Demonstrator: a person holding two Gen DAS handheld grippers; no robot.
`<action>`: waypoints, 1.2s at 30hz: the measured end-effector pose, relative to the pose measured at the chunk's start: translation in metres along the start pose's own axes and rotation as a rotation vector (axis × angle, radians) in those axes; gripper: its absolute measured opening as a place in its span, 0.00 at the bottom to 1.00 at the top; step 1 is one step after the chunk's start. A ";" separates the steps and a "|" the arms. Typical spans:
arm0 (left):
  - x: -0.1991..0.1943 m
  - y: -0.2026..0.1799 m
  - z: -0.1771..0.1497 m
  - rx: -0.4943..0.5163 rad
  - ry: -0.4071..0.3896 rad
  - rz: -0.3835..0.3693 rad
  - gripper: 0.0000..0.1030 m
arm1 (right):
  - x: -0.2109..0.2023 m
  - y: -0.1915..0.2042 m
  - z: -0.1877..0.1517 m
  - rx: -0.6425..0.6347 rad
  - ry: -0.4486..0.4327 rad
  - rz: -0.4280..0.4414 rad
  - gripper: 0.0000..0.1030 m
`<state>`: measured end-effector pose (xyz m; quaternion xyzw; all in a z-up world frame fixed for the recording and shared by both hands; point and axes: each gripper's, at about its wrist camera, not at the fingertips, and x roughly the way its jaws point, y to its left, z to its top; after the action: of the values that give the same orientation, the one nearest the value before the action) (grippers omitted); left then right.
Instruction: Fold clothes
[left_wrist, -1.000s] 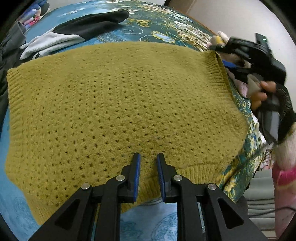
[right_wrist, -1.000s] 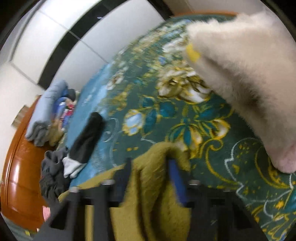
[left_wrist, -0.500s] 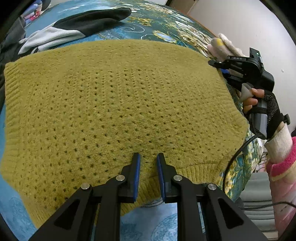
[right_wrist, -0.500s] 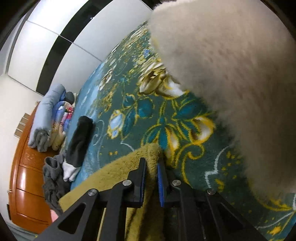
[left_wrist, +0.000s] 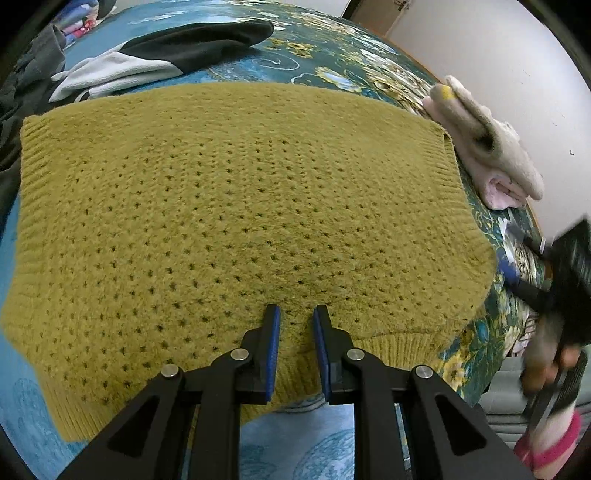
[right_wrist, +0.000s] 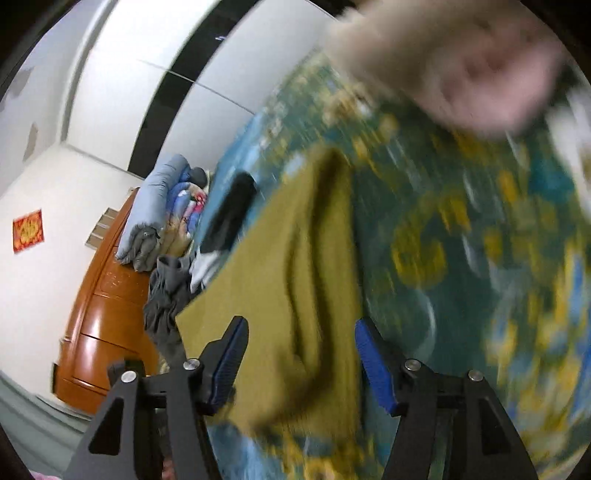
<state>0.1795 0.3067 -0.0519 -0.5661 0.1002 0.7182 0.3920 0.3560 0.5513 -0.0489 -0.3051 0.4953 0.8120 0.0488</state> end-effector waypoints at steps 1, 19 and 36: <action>0.000 -0.001 -0.001 0.000 -0.003 0.004 0.18 | 0.002 -0.005 -0.009 0.024 0.014 0.009 0.62; -0.008 0.009 -0.016 -0.018 -0.023 -0.026 0.18 | 0.027 -0.014 -0.023 0.147 -0.018 0.041 0.33; -0.075 0.089 -0.024 -0.152 -0.137 -0.117 0.18 | 0.022 0.126 -0.001 -0.173 -0.074 -0.212 0.21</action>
<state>0.1405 0.1993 -0.0202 -0.5484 -0.0148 0.7367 0.3953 0.2909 0.4823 0.0367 -0.3286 0.3864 0.8525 0.1262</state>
